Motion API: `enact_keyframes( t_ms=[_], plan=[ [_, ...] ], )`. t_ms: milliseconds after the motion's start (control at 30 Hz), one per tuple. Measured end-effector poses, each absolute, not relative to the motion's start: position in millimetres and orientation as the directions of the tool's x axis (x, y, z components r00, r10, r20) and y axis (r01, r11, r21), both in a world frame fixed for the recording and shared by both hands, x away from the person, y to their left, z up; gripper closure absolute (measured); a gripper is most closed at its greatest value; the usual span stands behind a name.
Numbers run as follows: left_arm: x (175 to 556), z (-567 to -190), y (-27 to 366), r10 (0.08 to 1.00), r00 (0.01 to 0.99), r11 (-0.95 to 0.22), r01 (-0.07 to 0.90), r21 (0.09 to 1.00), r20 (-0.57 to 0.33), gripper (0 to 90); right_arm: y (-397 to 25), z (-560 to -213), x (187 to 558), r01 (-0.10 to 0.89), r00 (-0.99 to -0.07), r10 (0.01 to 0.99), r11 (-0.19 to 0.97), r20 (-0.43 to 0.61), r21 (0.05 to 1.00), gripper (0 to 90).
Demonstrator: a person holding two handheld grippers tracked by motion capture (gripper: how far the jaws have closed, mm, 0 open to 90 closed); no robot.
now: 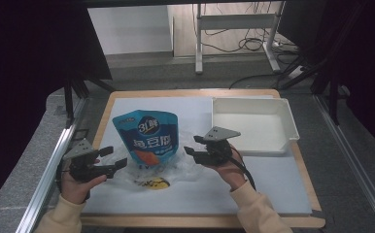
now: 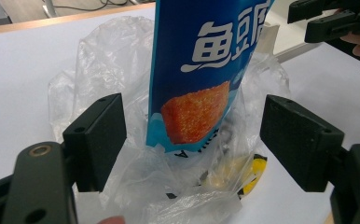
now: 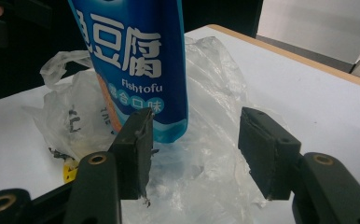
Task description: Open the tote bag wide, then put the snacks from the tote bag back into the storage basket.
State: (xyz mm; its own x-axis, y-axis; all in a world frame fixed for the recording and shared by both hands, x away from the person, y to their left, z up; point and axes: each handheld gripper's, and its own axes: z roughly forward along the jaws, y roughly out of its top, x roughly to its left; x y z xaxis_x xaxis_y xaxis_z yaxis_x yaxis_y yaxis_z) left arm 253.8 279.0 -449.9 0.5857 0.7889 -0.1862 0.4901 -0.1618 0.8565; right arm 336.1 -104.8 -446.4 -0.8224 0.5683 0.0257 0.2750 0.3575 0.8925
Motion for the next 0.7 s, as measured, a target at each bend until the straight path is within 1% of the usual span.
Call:
enact_keyframes(
  t_ms=[233,333,700],
  plan=[
    [255.7,-451.9,281.4,0.792,0.577,-0.147,0.499,0.854,-0.200,22.6,-104.7,-438.9,335.7,0.269,-0.817,0.575,0.327,0.035,0.906,43.6],
    [256.7,-453.6,281.5,0.792,0.574,-0.144,0.506,0.850,-0.207,22.6,-101.0,-435.5,334.4,0.259,-0.823,0.566,0.324,0.033,0.910,43.0],
    [256.7,-458.6,284.1,0.795,0.566,-0.141,0.519,0.843,-0.216,22.7,-81.6,-425.9,336.8,0.259,-0.843,0.533,0.276,0.077,0.926,40.2]
  ],
)
